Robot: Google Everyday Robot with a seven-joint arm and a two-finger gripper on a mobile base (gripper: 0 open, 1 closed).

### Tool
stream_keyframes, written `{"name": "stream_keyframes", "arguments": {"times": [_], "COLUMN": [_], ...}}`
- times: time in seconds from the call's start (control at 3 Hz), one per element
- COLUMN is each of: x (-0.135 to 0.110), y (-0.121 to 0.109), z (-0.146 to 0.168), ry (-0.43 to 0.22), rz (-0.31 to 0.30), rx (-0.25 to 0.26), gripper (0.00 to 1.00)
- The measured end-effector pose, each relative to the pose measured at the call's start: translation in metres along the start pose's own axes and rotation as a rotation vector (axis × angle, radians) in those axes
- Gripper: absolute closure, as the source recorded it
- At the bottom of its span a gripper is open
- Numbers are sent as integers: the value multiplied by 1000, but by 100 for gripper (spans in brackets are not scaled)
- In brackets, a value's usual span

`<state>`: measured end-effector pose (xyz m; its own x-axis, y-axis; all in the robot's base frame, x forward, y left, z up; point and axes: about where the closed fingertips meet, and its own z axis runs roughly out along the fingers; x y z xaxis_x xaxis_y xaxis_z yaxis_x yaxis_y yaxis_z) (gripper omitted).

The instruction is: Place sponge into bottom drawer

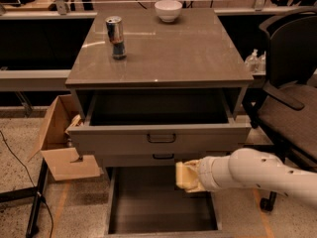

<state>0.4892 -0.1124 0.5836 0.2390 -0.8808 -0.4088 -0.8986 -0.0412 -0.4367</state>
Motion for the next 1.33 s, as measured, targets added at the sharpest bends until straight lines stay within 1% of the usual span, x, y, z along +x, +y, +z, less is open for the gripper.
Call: {"name": "stream_keyframes", "arguments": {"times": [0.33,0.67,1.0,1.33], "x": [21,40,64,81], "y": [6,18,44,66], "z": [66,116,152,190], "ry": [-71,-121,-139,-157], "rz": [1,16,42,46], "rx": [42,32,-25,-74], "gripper": [100,100,100,100]}}
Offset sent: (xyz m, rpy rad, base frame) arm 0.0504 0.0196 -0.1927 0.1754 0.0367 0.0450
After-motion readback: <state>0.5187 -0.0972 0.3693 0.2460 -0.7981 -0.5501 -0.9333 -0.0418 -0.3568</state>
